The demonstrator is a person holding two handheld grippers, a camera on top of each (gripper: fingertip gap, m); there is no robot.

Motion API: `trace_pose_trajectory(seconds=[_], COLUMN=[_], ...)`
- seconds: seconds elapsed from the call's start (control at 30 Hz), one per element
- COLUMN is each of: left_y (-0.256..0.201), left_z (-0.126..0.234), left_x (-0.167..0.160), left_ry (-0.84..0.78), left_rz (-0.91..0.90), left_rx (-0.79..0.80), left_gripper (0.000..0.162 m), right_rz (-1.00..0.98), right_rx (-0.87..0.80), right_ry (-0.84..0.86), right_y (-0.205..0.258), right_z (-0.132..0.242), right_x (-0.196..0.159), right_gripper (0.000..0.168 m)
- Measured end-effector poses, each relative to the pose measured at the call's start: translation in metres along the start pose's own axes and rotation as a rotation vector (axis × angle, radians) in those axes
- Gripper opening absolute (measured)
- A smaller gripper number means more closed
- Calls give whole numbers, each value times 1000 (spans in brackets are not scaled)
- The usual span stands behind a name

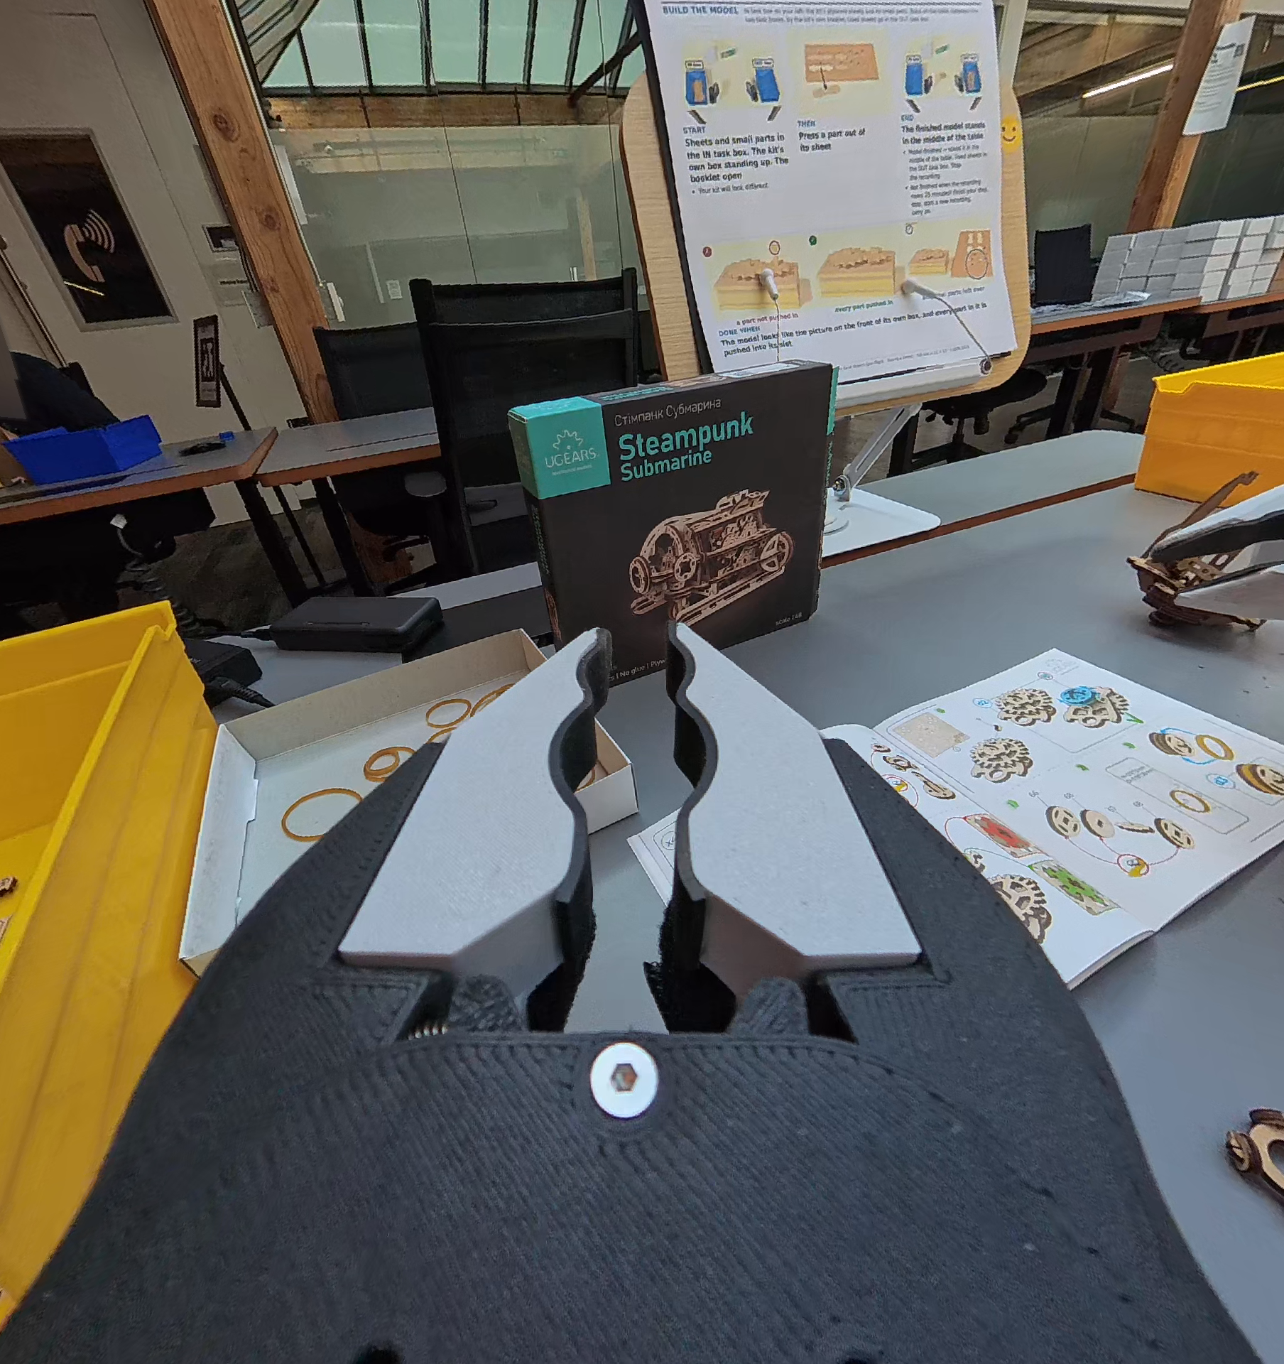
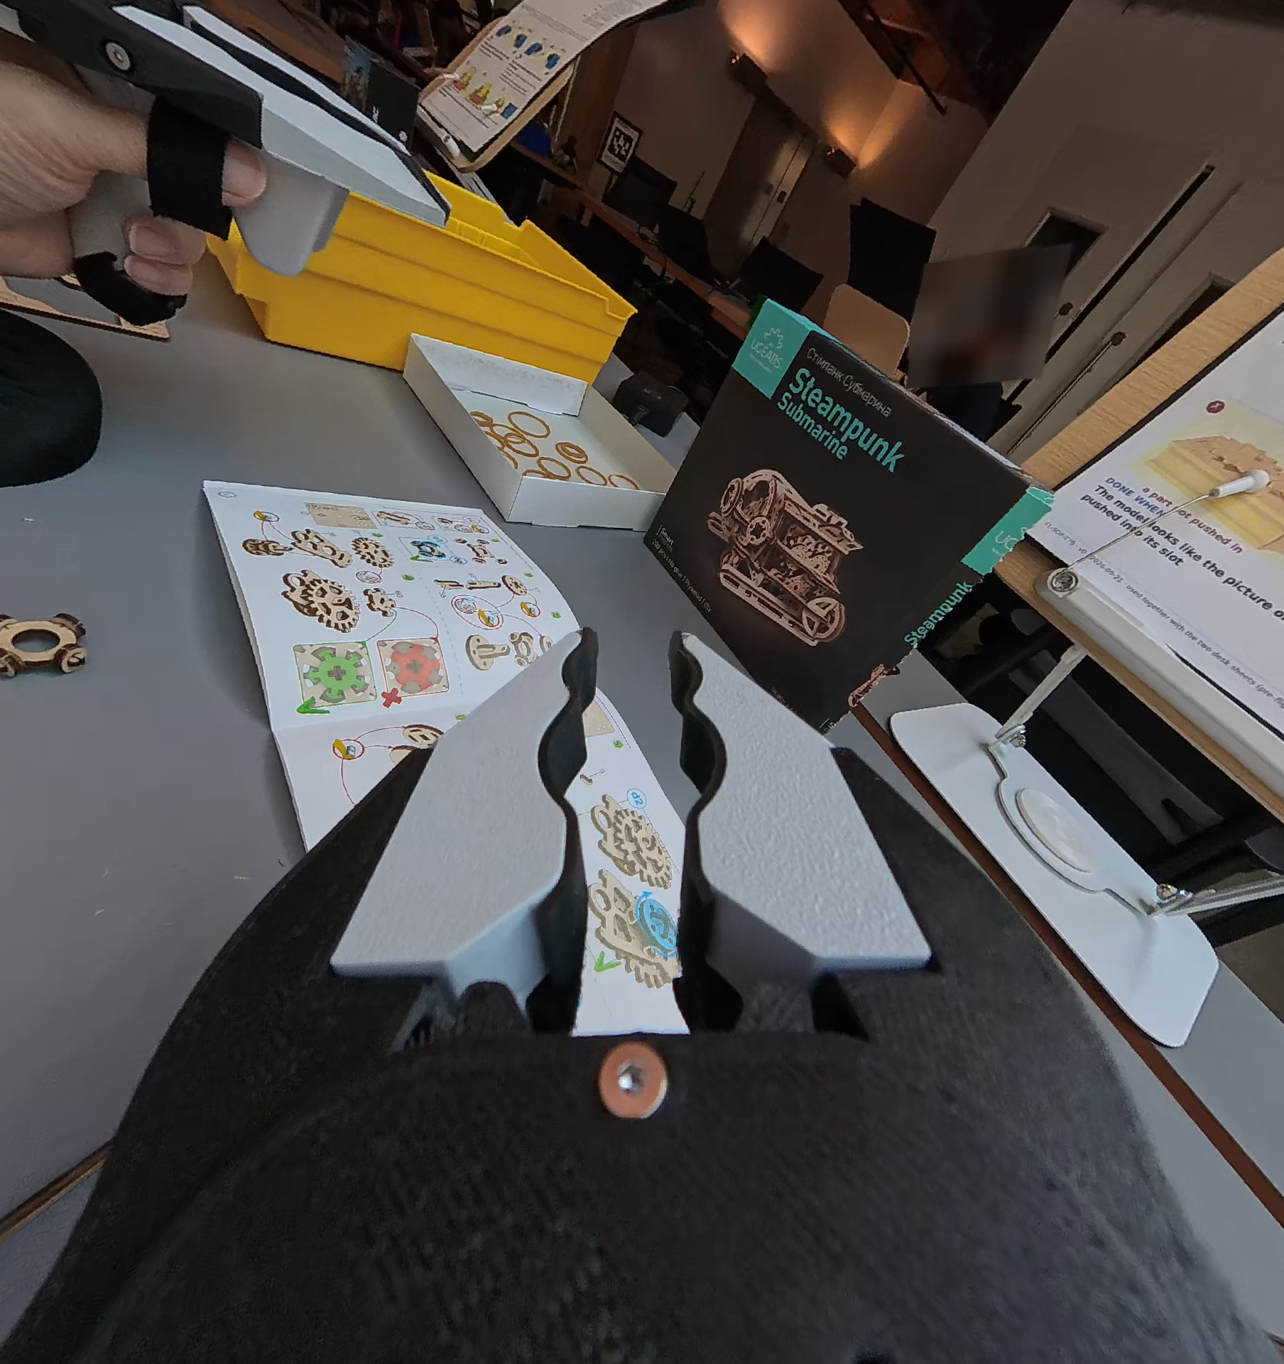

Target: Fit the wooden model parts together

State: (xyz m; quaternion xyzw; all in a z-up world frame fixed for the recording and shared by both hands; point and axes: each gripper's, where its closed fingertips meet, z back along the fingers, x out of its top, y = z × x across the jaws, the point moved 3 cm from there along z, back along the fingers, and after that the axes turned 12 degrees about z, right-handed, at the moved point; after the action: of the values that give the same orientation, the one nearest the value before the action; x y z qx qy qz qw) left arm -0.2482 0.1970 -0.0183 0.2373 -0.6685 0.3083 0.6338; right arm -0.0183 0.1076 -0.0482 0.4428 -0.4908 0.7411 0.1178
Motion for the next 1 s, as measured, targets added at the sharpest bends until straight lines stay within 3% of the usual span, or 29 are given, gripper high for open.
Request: trace_pose_trajectory(seconds=[1.0], left_y=[1], left_z=[-2], left_x=[-5], left_ry=[36], left_rz=[11], left_rx=[5], left_gripper=[14], right_rz=[6], right_rx=[117], right_ry=[81], right_y=[21], right_z=[-10], right_x=[-9], right_gripper=[17])
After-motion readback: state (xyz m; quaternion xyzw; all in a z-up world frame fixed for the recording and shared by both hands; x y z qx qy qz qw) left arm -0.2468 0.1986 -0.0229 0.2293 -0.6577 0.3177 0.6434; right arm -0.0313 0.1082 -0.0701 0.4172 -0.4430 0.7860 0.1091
